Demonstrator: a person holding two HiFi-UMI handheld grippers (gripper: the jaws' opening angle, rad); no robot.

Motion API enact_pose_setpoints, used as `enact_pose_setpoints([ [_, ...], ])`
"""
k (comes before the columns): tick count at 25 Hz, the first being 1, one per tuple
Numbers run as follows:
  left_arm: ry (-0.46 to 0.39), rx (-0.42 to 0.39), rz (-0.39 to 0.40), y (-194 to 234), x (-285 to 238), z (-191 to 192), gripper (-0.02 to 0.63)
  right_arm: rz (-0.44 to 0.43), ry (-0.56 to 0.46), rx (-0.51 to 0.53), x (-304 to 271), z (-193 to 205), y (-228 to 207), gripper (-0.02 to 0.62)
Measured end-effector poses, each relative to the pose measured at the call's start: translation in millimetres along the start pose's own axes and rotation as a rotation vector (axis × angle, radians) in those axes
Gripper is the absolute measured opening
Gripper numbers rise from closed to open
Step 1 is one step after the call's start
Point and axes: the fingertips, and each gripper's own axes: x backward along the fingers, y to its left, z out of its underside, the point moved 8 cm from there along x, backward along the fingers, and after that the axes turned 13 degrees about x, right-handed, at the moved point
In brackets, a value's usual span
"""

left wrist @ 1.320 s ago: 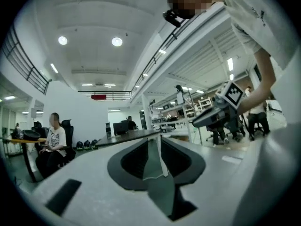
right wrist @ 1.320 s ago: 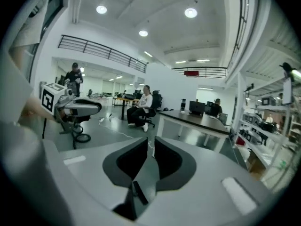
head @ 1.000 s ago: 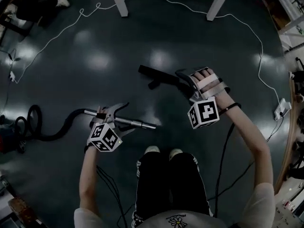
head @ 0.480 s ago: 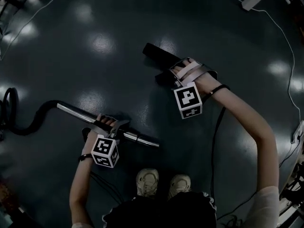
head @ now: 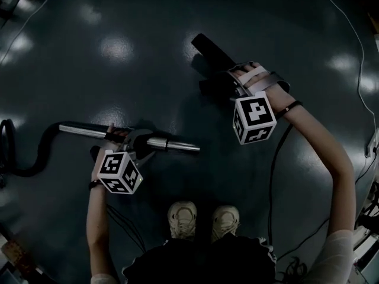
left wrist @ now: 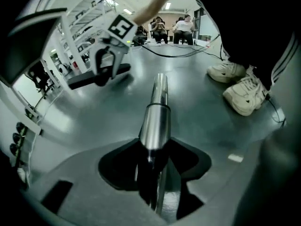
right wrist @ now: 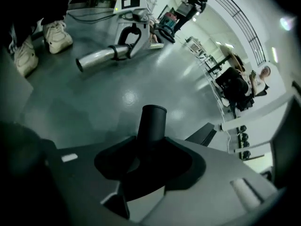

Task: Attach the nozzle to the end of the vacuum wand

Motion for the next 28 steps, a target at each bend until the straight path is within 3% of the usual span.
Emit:
enact_pose_setpoints([
  [4,-0.102,-0.013,-0.068,30.2,-0.1,-41.0,0.204,-0.092,0.048,-0.203,55.6,19.5,61.1,0.192],
  [8,-0.169,-0.061,-0.065,28.8,-12.3,-78.0,0.201,-0.179,0.025,-0.453,80.7,3.5,112.8,0.192],
  [14,-0.178,-0.076,-0.051,20.4,-23.6,-94.4,0.193,-0.178,-0.052,-0.586,83.6,-16.0,134.0,0.190],
  [18,-0.204,-0.079,-0.058,21.0,-24.4,-99.9,0.192,-0.141,-0.032,-0.522,86.1,-12.4,131.1,0.189],
  [22,-0.221,-0.099,-0.041,21.2,-26.1,-116.5,0.186,-0.142,0.033,-0.246,84.6,-11.5,116.3,0.187],
  [24,-0.224,-0.098,-0.017,18.2,-27.5,-115.2,0.179,-0.187,-0.013,-0.300,77.9,-20.7,109.3,0.187],
  [26,-0.233,-0.087,-0.001,15.7,-31.5,-112.7,0.179,-0.223,-0.079,-0.452,73.5,-25.0,107.3,0.186],
  [28,-0.223,-0.114,-0.020,15.0,-36.1,-114.4,0.178,-0.215,-0.077,-0.490,70.4,-23.7,108.8,0.186],
])
